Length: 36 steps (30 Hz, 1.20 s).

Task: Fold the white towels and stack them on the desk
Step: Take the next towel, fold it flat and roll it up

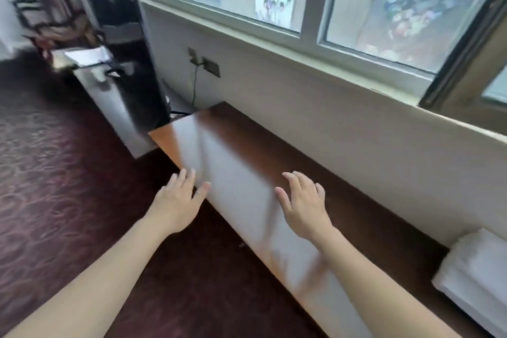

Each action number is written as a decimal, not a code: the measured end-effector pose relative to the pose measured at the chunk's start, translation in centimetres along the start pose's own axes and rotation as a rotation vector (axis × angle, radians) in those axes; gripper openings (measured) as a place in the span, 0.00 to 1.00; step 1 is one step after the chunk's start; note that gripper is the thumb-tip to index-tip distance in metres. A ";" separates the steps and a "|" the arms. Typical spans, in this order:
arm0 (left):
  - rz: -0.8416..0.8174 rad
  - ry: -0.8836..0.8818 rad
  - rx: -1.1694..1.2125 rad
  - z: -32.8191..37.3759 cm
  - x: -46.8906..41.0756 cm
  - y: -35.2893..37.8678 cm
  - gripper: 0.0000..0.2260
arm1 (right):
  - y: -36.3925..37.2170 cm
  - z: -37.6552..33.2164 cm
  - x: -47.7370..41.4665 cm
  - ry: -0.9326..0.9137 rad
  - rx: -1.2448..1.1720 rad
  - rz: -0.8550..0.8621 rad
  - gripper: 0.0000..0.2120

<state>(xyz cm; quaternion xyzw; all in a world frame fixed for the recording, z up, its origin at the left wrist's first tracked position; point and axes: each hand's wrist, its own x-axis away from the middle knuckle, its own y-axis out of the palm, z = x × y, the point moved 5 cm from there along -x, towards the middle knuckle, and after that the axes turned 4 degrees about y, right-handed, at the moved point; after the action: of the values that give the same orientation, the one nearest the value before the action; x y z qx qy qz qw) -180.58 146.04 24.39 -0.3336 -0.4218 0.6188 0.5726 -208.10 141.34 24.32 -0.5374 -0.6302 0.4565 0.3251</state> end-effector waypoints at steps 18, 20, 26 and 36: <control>0.215 -0.451 -0.119 -41.8 -8.3 -22.0 0.34 | 22.2 -48.5 -28.9 -0.549 -0.129 -0.280 0.24; 0.184 -0.483 -0.151 -45.7 -10.3 -23.5 0.34 | 24.5 -52.7 -32.5 -0.548 -0.155 -0.283 0.23; 0.232 -0.625 -0.126 -58.3 -15.6 -29.5 0.40 | 31.2 -66.4 -41.7 -0.632 -0.123 -0.357 0.25; 0.198 -0.594 -0.039 -81.5 -33.0 -35.5 0.39 | 42.2 -86.7 -57.7 -0.693 -0.143 -0.411 0.26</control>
<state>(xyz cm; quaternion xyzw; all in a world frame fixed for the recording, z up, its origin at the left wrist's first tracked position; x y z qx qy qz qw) -88.40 124.39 19.79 -0.1886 -0.5480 0.7337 0.3547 -101.76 104.93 22.22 -0.2358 -0.8268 0.4911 0.1400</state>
